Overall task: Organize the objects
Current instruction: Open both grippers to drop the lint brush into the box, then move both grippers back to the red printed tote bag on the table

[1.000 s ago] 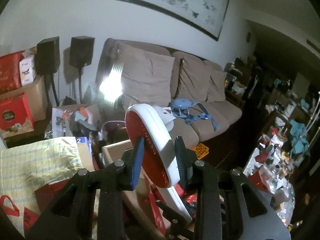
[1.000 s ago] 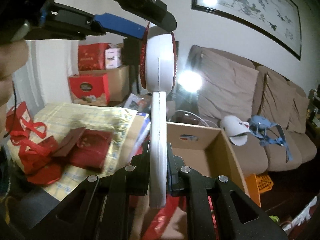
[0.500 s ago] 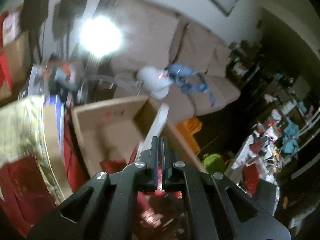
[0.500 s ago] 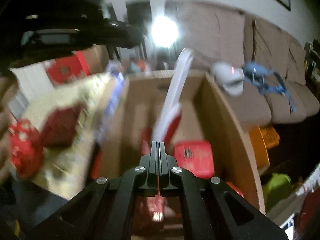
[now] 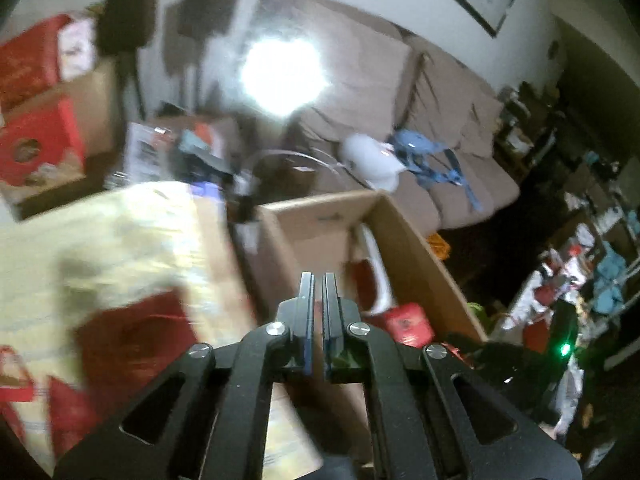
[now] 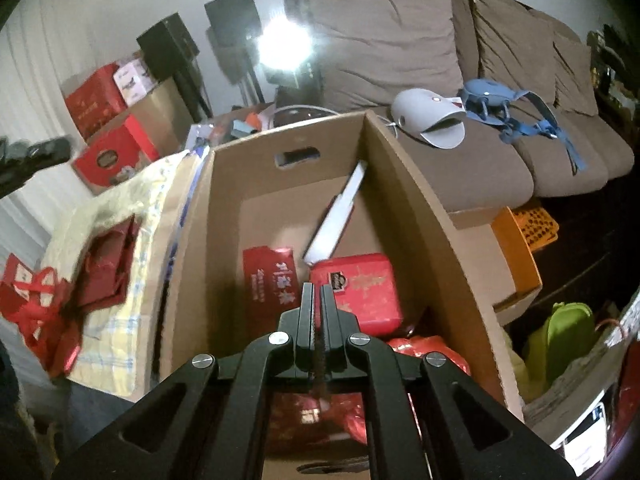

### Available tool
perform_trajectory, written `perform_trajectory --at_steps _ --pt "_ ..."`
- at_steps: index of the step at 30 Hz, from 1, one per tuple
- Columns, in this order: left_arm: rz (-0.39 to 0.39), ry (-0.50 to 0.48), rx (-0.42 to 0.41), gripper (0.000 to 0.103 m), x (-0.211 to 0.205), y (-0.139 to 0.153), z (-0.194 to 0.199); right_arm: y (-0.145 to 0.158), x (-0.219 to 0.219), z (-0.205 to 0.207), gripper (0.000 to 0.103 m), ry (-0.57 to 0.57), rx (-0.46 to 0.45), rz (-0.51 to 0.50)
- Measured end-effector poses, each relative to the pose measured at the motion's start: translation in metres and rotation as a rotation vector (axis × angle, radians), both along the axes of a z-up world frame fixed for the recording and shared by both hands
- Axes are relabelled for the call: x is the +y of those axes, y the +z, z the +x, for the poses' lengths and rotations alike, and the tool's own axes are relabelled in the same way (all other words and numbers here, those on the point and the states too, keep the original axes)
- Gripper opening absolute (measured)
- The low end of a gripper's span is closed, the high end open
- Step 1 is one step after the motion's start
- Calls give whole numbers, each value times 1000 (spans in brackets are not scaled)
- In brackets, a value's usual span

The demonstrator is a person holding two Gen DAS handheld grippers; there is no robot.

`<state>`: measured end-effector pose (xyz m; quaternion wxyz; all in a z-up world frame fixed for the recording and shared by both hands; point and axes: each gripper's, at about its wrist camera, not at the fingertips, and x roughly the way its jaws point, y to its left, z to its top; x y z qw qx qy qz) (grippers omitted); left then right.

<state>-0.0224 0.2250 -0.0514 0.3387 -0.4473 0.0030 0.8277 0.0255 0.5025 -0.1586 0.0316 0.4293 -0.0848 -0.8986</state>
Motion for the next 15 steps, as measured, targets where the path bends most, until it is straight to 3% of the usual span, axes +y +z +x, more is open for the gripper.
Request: perform_trajectory --at_steps 3,7,10,13,15 --pt "-8 43 24 3 -51 16 -3 12 -7 4 3 30 34 -61" --pt "-28 106 33 18 -121 19 -4 27 -26 9 3 92 74 -162" --pt "-82 144 32 26 -162 4 -4 30 -52 14 4 116 103 -270" --pt "-163 187 -2 34 -202 -23 -4 23 -95 19 7 209 75 -337" --pt "-187 196 -31 43 -218 -38 0 12 -130 23 17 271 28 -356"
